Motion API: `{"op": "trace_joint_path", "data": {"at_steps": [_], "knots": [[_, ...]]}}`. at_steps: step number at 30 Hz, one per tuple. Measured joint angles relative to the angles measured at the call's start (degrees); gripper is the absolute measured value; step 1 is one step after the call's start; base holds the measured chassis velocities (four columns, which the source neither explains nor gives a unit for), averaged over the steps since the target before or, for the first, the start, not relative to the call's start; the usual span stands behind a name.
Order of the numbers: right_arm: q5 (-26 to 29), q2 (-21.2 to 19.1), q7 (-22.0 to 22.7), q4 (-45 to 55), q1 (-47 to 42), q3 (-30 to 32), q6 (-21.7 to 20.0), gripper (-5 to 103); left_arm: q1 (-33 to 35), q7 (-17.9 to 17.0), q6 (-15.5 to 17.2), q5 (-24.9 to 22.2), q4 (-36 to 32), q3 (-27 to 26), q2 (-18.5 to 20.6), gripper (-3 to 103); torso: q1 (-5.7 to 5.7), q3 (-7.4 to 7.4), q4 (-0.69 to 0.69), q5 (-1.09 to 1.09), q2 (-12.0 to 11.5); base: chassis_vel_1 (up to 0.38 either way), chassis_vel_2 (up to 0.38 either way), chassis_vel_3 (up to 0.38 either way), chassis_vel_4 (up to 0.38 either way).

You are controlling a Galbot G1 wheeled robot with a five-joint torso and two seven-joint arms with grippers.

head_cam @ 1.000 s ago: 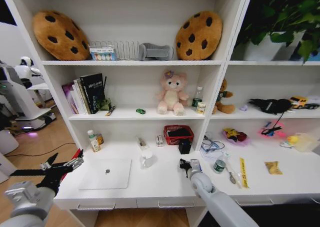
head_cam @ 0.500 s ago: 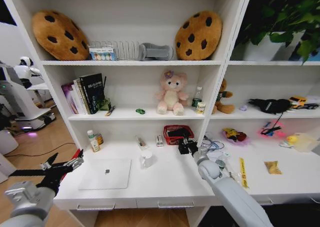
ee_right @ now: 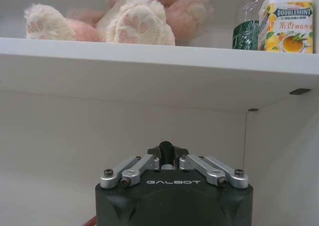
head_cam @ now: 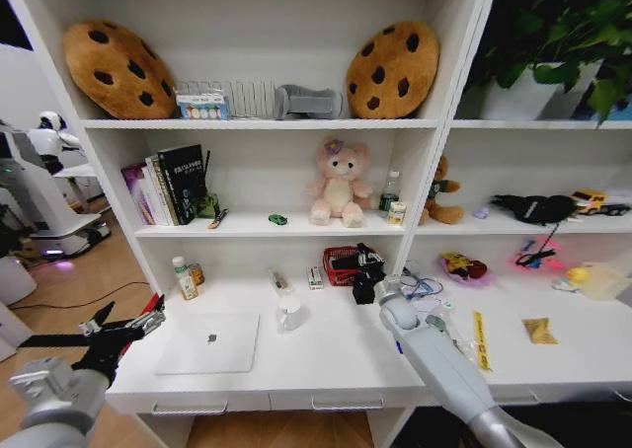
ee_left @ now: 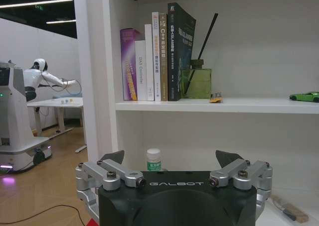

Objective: Organize the objects on the table.

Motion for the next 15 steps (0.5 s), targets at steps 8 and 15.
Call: {"op": "trace_joint_path", "data": {"at_steps": [8,15], "knots": [[-2.1,2.2,-0.5,-5.7,1.1,0.5,3.9,13,0.0,0.0,0.0,0.0,0.0,0.0,0.0,100,0.0,0.0,0.0,0.01,0.0,0.0,0.0,0.0,0.0],[-3.8,4.7,-0.6,-11.5,2.3,2.1,6.8,13,0.0,0.0,0.0,0.0,0.0,0.0,0.0,100,-0.01,0.0,-0.01,0.0,0.0,0.0,0.0,0.0,0.0]]}}
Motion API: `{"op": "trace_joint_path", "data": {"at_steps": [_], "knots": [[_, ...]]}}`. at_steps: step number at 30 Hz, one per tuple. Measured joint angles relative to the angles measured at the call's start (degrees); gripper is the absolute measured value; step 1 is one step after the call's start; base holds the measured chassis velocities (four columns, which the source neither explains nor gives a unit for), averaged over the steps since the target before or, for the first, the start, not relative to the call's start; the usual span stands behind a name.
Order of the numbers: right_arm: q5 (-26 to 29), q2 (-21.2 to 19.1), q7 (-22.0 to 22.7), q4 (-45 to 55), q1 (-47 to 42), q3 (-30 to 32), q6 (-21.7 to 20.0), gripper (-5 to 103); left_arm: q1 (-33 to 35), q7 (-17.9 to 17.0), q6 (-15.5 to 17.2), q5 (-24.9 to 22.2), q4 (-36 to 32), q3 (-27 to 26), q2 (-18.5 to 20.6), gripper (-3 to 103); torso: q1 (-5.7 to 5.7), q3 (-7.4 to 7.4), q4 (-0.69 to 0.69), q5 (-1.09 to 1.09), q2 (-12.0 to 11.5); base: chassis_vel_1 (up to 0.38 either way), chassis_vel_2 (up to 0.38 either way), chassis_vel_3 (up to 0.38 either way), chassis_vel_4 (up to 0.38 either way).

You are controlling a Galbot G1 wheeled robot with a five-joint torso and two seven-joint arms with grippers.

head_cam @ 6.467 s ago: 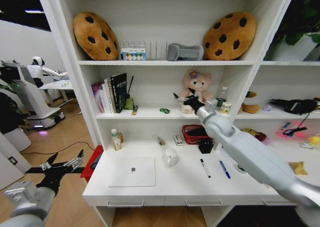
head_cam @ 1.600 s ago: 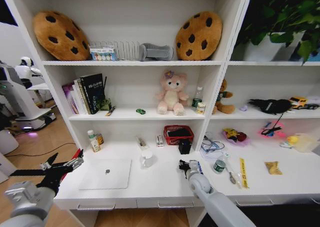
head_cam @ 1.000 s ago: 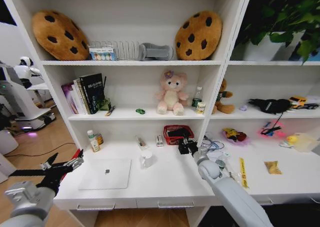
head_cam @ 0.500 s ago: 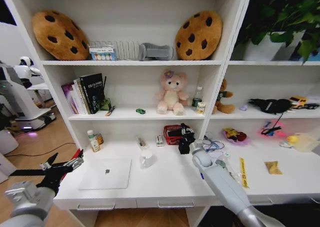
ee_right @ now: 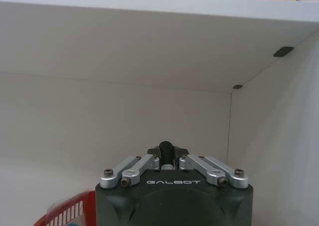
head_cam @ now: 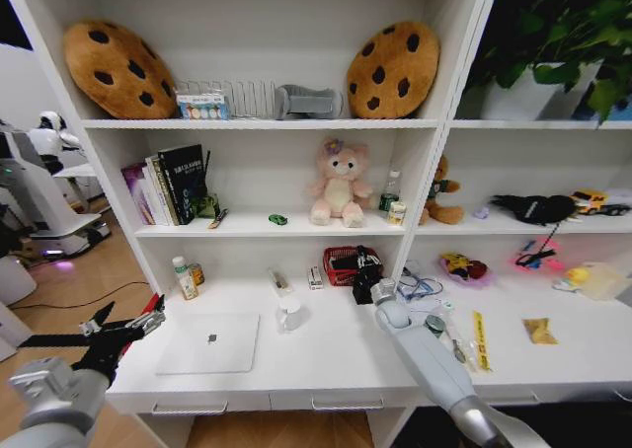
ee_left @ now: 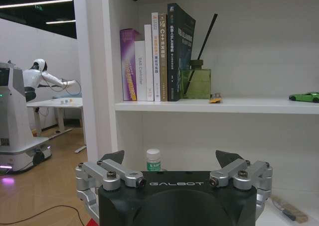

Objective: Organize the objects on the table.

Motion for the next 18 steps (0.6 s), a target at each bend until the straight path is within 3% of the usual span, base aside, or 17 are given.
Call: {"op": "trace_joint_path", "data": {"at_steps": [18], "knots": [[-4.1,1.9,-0.5,-6.1,1.4,1.0,5.9,13,0.0,0.0,0.0,0.0,0.0,0.0,0.0,100,0.0,0.0,0.0,0.0,0.0,0.0,0.0,0.0,0.0]]}}
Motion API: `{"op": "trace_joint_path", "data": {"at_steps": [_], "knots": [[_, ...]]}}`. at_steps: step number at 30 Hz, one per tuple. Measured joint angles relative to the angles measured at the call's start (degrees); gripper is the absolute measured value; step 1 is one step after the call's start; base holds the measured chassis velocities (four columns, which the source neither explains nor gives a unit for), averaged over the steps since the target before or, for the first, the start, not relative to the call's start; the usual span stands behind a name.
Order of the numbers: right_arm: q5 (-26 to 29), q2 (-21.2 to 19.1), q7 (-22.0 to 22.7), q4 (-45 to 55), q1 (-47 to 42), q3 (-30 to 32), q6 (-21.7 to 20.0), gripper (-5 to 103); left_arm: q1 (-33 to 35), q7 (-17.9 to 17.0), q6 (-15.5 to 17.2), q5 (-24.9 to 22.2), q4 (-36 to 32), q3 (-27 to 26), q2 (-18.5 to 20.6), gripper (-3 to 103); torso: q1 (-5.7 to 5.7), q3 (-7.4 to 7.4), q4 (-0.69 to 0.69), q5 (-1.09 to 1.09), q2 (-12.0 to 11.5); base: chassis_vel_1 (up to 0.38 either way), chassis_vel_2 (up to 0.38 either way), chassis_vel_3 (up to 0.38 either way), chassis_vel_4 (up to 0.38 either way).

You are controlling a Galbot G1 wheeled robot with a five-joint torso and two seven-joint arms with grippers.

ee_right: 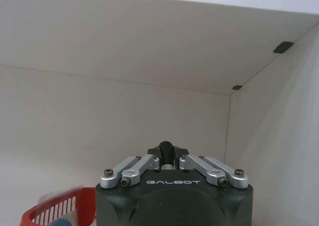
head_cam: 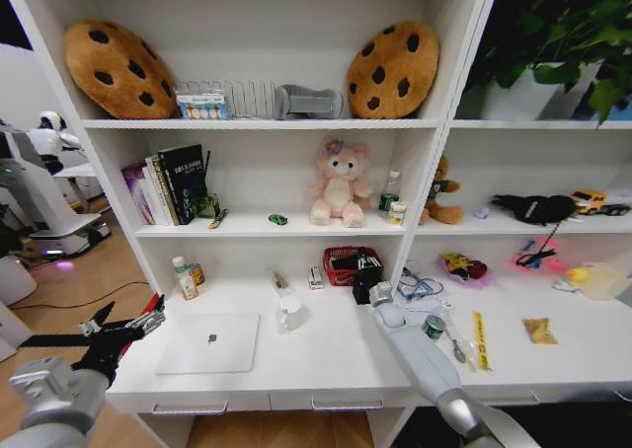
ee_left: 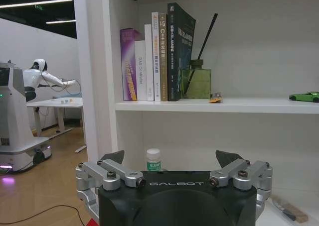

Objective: Organize the objects on the table.

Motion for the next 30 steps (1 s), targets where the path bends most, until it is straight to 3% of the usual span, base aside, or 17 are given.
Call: {"op": "trace_joint_path", "data": {"at_steps": [6,7,9,19,22,25,27,30], "knots": [[0.0,-0.5,-0.6,0.0,-0.3,0.3,0.1,9,0.0,0.0,0.0,0.0,0.0,0.0,0.0,100,0.0,0.0,0.0,0.0,0.0,0.0,0.0,0.0,0.0],[0.0,-0.6,-0.8,0.4,-0.7,0.4,0.1,16,0.0,0.0,0.0,0.0,0.0,0.0,0.0,100,0.0,0.0,0.0,0.0,0.0,0.0,0.0,0.0,0.0],[0.0,-0.7,-0.8,0.6,-0.9,0.5,0.1,16,0.0,0.0,0.0,0.0,0.0,0.0,0.0,100,0.0,0.0,0.0,0.0,0.0,0.0,0.0,0.0,0.0],[1.0,-3.1,-0.5,4.3,-2.9,0.8,-1.1,58,0.0,0.0,0.0,0.0,0.0,0.0,0.0,100,0.0,0.0,0.0,0.0,0.0,0.0,0.0,0.0,0.0],[1.2,-3.4,-0.4,5.0,-3.1,0.9,-1.4,64,0.0,0.0,0.0,0.0,0.0,0.0,0.0,100,0.0,0.0,0.0,0.01,0.0,0.0,0.0,0.0,0.0],[1.4,-4.8,0.3,8.5,-4.5,1.0,-2.6,80,0.0,0.0,0.0,0.0,0.0,0.0,0.0,100,0.0,0.0,0.01,0.0,0.0,0.0,0.0,0.0,0.0],[1.2,-5.7,1.3,11.4,-5.8,1.1,-4.3,85,0.0,0.0,0.0,0.0,0.0,0.0,0.0,100,0.0,0.0,0.01,0.0,0.0,0.0,0.0,0.0,0.0],[2.8,-10.1,6.0,26.9,-15.6,1.8,-12.0,99,0.0,0.0,0.0,0.0,0.0,0.0,0.0,100,0.0,-0.01,-0.01,-0.01,0.0,0.0,0.0,0.0,0.0]]}}
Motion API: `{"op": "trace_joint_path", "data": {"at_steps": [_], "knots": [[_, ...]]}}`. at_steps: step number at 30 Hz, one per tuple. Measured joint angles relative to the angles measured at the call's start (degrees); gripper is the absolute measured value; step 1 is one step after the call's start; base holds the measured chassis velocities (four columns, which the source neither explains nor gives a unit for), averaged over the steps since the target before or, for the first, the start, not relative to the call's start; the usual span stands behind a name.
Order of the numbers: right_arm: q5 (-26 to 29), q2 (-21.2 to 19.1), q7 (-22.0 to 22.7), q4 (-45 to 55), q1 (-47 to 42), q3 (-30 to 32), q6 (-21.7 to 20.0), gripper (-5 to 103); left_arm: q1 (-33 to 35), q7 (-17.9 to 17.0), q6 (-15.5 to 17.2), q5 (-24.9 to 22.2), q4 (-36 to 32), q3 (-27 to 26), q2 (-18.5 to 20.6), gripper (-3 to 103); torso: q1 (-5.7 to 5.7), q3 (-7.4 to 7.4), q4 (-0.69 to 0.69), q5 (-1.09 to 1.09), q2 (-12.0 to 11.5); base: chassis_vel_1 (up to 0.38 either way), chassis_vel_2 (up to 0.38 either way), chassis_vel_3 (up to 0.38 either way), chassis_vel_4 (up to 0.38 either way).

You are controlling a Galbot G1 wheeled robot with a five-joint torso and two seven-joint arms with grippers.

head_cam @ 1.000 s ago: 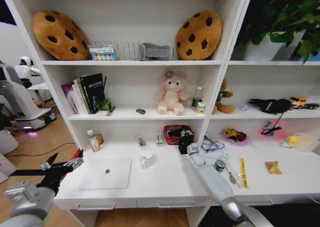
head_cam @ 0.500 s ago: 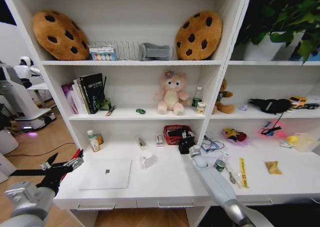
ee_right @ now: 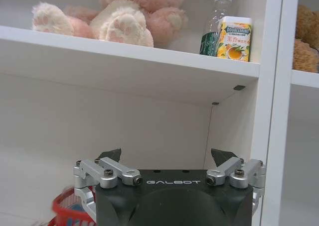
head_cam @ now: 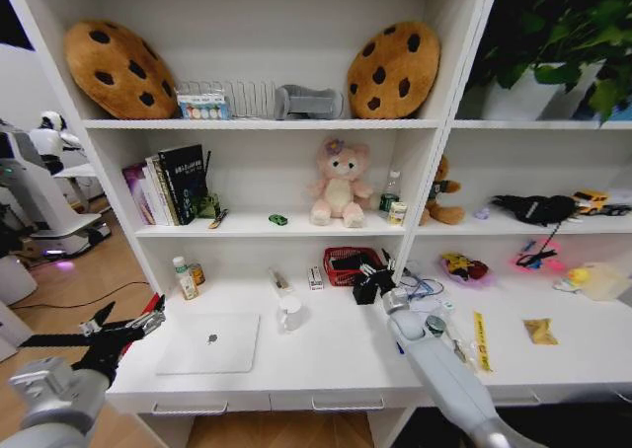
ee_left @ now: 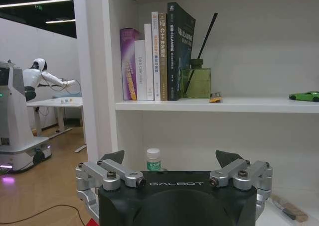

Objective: Organize the objects on the table.

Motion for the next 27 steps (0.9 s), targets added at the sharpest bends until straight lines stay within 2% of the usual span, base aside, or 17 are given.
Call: {"op": "trace_joint_path", "data": {"at_steps": [1,2,3,6,11,18,20,21,23,24,25,26,27], "knots": [[0.0,0.0,0.0,0.0,0.0,0.0,0.0,99,0.0,0.0,0.0,0.0,0.0,0.0,0.0,100,0.0,0.0,0.0,0.0,0.0,0.0,0.0,0.0,0.0],[1.3,-1.5,1.8,5.6,-3.4,0.3,-2.1,99,0.0,0.1,0.0,0.0,0.0,0.0,0.0,100,0.0,0.0,0.0,0.05,0.0,0.0,0.0,0.0,0.0],[2.2,-2.8,2.9,10.0,-6.1,0.8,-3.6,100,0.0,0.0,0.0,0.0,0.0,0.0,0.0,100,0.0,0.0,0.01,0.0,0.0,0.0,0.0,0.0,0.0],[2.9,-3.8,4.0,14.1,-8.8,1.5,-5.5,100,0.0,0.0,0.0,0.0,0.0,0.0,0.0,100,0.0,0.0,0.02,-0.01,0.0,0.0,0.0,0.0,0.0],[8.0,-6.9,10.2,27.5,-22.5,5.6,-12.7,100,0.0,0.1,0.0,0.0,0.0,0.0,0.0,100,0.0,0.0,0.0,0.02,0.0,0.0,0.0,0.0,0.0],[9.9,-8.3,13.7,33.0,-29.8,8.6,-16.2,100,0.0,0.0,0.0,0.0,0.0,0.0,0.0,100,0.0,0.0,0.0,0.01,0.0,0.0,0.0,0.0,0.0],[12.9,-8.4,16.4,35.2,-31.8,9.7,-20.5,100,0.0,0.0,0.0,0.0,0.0,0.0,0.0,100,0.0,0.0,0.01,0.01,0.0,0.0,0.0,0.0,0.0],[12.9,-8.4,16.4,35.2,-31.8,9.7,-20.5,100,0.0,0.0,0.0,0.0,0.0,0.0,0.0,100,0.0,0.0,0.01,0.01,0.0,0.0,0.0,0.0,0.0],[17.6,-8.5,17.1,35.0,-32.5,11.5,-24.8,100,0.0,0.0,0.0,0.0,0.0,0.0,0.0,100,0.0,0.01,0.0,0.02,0.0,0.0,0.0,0.0,0.0],[17.6,-8.5,17.1,35.0,-32.5,11.5,-24.8,100,0.0,0.0,0.0,0.0,0.0,0.0,0.0,100,0.0,0.01,0.0,0.02,0.0,0.0,0.0,0.0,0.0],[20.8,-8.9,14.3,33.8,-32.3,12.5,-25.9,100,0.0,0.0,0.0,0.0,0.0,0.0,0.0,100,0.0,0.01,0.0,0.01,0.0,0.0,0.0,0.0,0.0],[20.8,-8.9,14.3,33.8,-32.3,12.5,-25.9,100,0.0,0.0,0.0,0.0,0.0,0.0,0.0,100,0.0,0.01,0.0,0.01,0.0,0.0,0.0,0.0,0.0],[23.3,-9.3,12.4,32.4,-31.3,12.8,-26.9,102,0.0,0.0,0.0,0.0,0.0,0.0,0.0,100,0.0,0.01,0.01,0.01,0.0,0.0,0.0,0.0,0.0]]}}
